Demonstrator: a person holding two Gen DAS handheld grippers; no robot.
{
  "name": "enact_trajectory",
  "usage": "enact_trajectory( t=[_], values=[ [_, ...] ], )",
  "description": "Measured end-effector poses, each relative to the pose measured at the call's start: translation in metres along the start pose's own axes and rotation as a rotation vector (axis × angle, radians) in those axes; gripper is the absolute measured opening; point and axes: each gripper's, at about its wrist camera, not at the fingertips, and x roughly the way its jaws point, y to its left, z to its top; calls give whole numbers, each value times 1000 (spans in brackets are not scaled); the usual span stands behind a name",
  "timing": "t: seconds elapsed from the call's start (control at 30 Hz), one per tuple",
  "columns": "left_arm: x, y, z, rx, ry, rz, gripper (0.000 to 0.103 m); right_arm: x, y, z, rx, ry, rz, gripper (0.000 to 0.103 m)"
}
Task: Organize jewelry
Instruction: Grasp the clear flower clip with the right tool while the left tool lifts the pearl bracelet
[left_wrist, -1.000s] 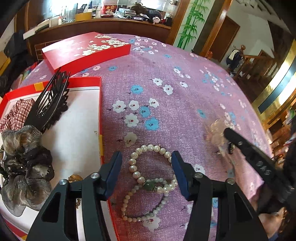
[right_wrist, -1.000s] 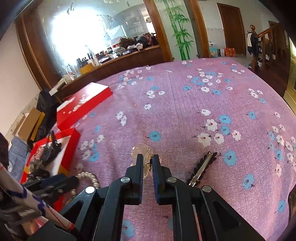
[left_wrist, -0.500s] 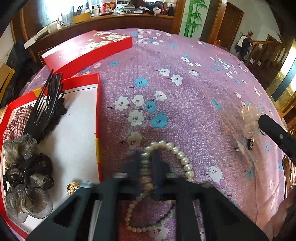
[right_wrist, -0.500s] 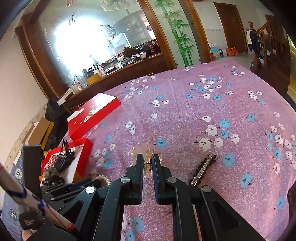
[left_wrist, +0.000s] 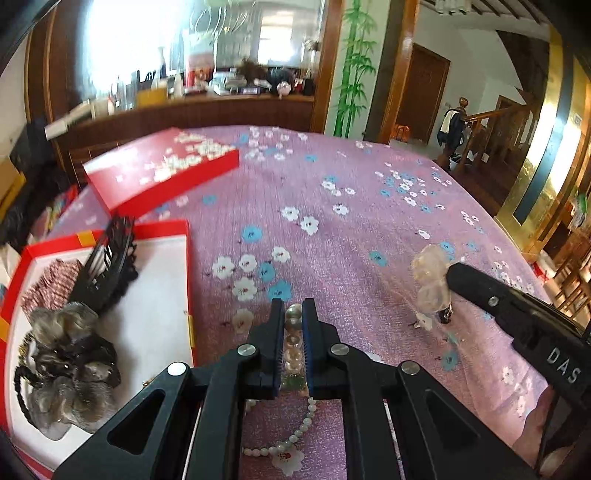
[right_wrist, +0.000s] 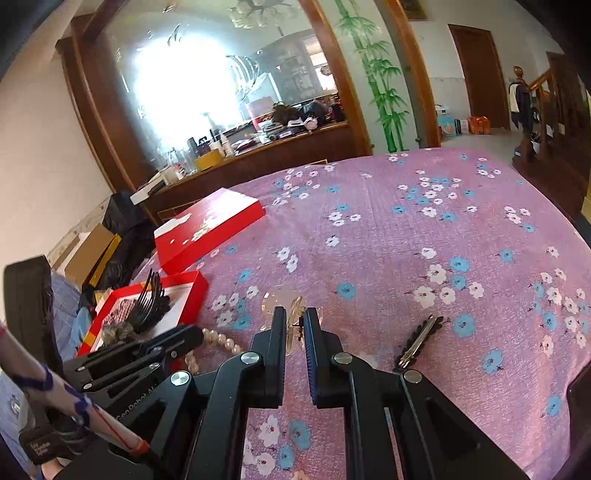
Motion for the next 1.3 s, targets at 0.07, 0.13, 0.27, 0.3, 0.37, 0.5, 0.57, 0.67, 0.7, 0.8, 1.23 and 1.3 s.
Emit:
enact_trajectory(
  t=[0.07,0.13,0.27,0.3,0.37,0.5,0.57,0.67,0.7,0.8,1.23,1.3],
  values=[
    [-3,-3,-1,21,-27,25,9,0,4,-2,-17,1,0,10],
    [-4,-4,0,31,-40,37,9,-2,9,-3,-31,-4,0,10],
    [-8,-1,0,27,-53,45,9,-8,16,-5,-57,-21,6,10],
    [-9,-1,0,26,-56,47,9,-9,19,-6,-65,-25,8,11],
    [-11,-2,1,28,-69,50,9,-10,22,-6,-74,-27,10,10],
    [-14,-4,1,39,-84,59,9,-12,26,-8,-89,-36,1,10],
    [-16,-4,0,37,-87,60,9,-13,25,-7,-87,-39,-3,10],
    [-16,-4,0,39,-90,66,9,-12,24,-7,-79,-39,-8,10],
    [-16,-5,-1,40,-92,68,9,-12,24,-7,-77,-37,-9,10],
    [-17,-5,-1,43,-95,72,9,-12,24,-8,-78,-37,-10,10],
    [-26,-6,-2,45,-137,101,9,-11,23,-8,-75,-39,-22,10],
    [-27,-7,-2,48,-143,105,9,-11,23,-8,-74,-41,-23,10]
  ],
)
